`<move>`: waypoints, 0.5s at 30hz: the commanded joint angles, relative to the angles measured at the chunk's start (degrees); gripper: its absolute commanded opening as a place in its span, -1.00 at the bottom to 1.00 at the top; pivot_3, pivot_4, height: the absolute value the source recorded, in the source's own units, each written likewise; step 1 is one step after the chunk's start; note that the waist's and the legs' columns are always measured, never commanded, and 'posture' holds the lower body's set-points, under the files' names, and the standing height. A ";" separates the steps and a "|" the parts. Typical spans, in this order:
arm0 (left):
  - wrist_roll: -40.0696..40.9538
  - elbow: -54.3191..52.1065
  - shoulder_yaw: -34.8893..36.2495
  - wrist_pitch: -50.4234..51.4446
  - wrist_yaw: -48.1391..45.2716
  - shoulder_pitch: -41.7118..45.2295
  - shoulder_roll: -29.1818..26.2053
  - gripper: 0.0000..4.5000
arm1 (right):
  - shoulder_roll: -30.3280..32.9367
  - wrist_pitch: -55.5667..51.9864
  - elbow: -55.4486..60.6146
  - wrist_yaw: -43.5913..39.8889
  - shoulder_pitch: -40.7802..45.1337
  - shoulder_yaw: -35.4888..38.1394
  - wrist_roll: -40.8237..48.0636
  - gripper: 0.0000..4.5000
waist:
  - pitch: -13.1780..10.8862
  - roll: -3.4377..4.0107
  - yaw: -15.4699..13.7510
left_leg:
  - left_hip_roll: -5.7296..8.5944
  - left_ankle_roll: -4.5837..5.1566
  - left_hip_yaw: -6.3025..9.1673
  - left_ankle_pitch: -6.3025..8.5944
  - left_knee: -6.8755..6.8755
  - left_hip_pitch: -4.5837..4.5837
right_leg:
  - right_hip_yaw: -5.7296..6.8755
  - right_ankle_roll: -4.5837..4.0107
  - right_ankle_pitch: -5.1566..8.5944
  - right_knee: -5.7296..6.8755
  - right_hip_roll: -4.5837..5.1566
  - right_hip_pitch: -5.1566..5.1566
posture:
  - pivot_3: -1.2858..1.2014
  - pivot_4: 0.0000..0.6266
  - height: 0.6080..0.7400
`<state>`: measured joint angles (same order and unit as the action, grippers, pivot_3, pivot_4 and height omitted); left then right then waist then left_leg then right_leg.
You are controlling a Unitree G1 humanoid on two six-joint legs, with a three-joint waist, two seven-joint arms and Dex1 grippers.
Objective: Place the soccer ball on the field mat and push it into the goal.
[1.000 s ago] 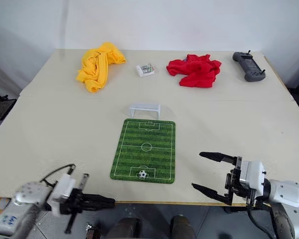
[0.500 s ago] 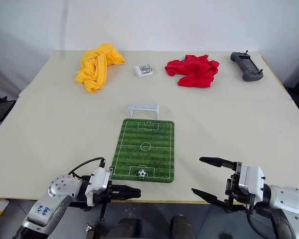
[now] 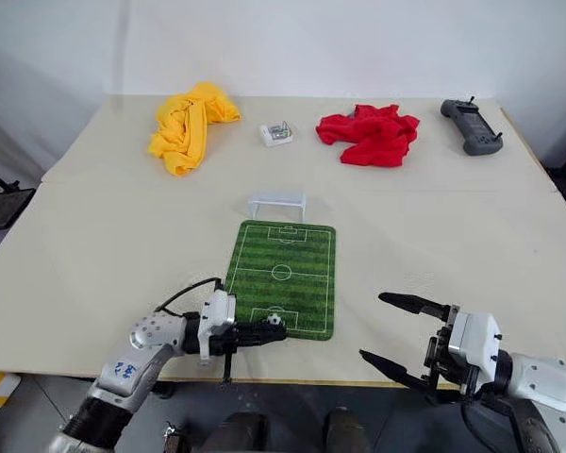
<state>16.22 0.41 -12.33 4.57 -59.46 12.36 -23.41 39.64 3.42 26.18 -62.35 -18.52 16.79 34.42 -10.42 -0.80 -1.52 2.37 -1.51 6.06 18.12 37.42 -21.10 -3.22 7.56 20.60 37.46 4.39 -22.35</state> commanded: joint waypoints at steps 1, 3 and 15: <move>-4.85 10.49 2.52 -7.65 6.92 9.07 3.15 -0.98 | -3.39 0.43 2.81 6.35 0.42 2.29 -0.50 1.00 | 0.00 -0.01 -0.24 | 0.06 0.05 0.01 -0.04 0.00 0.00 | 0.01 0.01 -0.02 0.01 0.00 0.01 | 0.03 -0.52 1.00; -4.09 15.92 4.46 -9.30 8.71 14.69 5.46 -0.98 | -5.76 -0.06 3.22 10.35 1.07 2.41 -0.80 1.00 | -0.02 -0.03 -0.11 | 0.13 0.08 0.01 -0.13 0.06 -0.08 | 0.01 0.07 -0.15 0.00 -0.13 -0.01 | 0.03 -0.52 1.00; 0.05 19.06 11.69 -12.47 6.33 19.36 3.58 -0.98 | -11.15 0.53 4.28 15.41 -0.72 -0.59 -2.61 1.00 | -0.01 -0.02 0.80 | 0.15 0.02 -0.19 -0.22 -0.11 -0.08 | -0.09 0.26 -0.26 0.01 -0.03 -0.22 | 0.03 -0.52 1.00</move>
<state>16.01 19.51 -2.51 -7.66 -54.69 32.19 -19.05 29.00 2.49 29.65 -47.72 -19.59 15.93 31.81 -10.43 -0.82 -0.72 2.54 -1.49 5.86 17.89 37.33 -21.19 -3.32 7.82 20.34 37.46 4.38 -22.56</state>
